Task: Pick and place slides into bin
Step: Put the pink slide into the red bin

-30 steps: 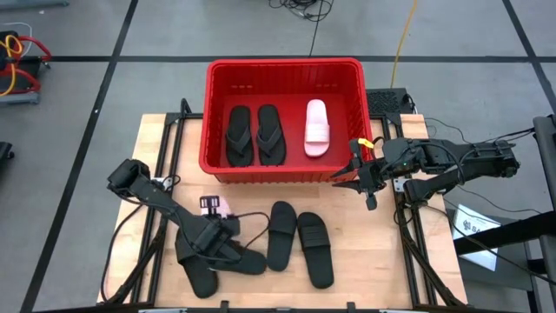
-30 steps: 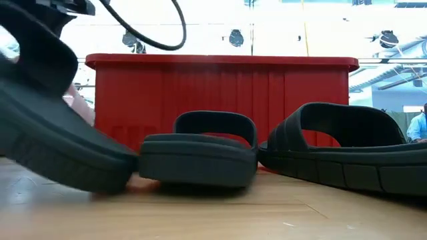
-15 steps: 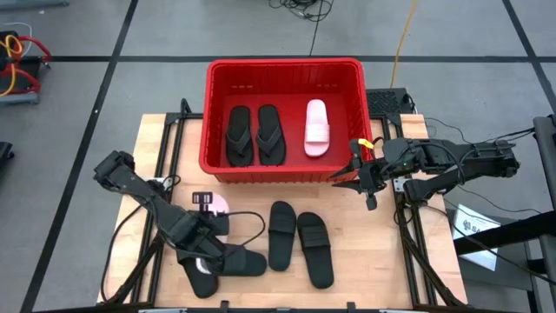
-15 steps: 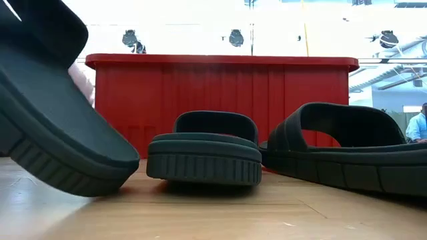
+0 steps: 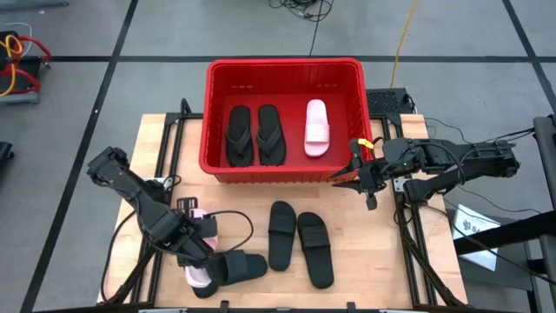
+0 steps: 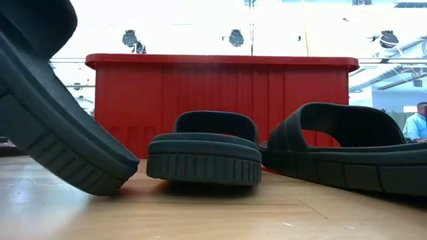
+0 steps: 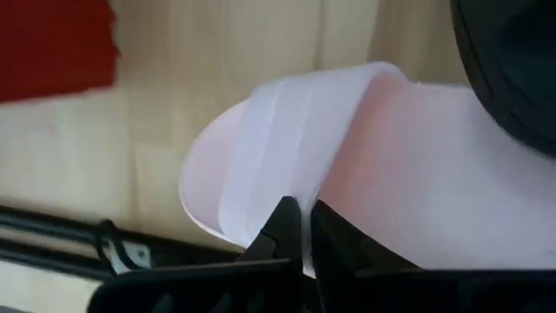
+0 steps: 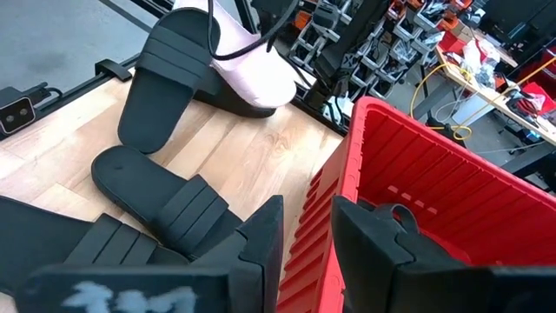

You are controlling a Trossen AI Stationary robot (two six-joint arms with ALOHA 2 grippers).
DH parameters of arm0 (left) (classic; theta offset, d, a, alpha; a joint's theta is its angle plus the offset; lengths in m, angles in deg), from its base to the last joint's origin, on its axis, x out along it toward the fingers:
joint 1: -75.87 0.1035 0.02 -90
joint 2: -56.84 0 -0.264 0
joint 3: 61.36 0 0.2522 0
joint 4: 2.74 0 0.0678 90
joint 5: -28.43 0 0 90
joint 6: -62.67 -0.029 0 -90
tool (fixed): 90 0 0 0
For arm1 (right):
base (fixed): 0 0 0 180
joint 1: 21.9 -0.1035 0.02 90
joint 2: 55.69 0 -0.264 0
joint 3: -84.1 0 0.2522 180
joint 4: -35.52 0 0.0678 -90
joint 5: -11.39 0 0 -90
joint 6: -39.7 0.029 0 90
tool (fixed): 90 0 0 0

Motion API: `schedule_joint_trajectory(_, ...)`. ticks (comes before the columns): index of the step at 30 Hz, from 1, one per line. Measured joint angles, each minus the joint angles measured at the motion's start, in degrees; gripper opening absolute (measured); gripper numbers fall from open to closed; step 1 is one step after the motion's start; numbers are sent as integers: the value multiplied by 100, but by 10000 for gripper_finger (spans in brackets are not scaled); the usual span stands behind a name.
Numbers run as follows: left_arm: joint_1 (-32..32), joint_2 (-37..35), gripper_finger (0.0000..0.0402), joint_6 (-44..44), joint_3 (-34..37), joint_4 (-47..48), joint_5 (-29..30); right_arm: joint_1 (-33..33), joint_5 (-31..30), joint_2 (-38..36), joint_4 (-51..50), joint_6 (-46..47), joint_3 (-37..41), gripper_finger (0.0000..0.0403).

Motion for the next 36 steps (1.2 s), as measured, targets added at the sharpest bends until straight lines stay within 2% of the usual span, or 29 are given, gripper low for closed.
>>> schedule_joint_trajectory(5,-109,-159,1,344,2,-5,-424,0,0,0,2,0,0,89)
schedule_joint_trajectory(17,-262,-857,1,1556,2,27,-447,-2,0,0,1,1,0,89)
schedule_joint_trajectory(32,-260,-1397,1,1646,2,-2,-305,-2,0,0,1,2,0,89)
schedule_joint_trajectory(36,-230,-1605,1,1699,2,2,-89,0,0,0,0,2,0,89)
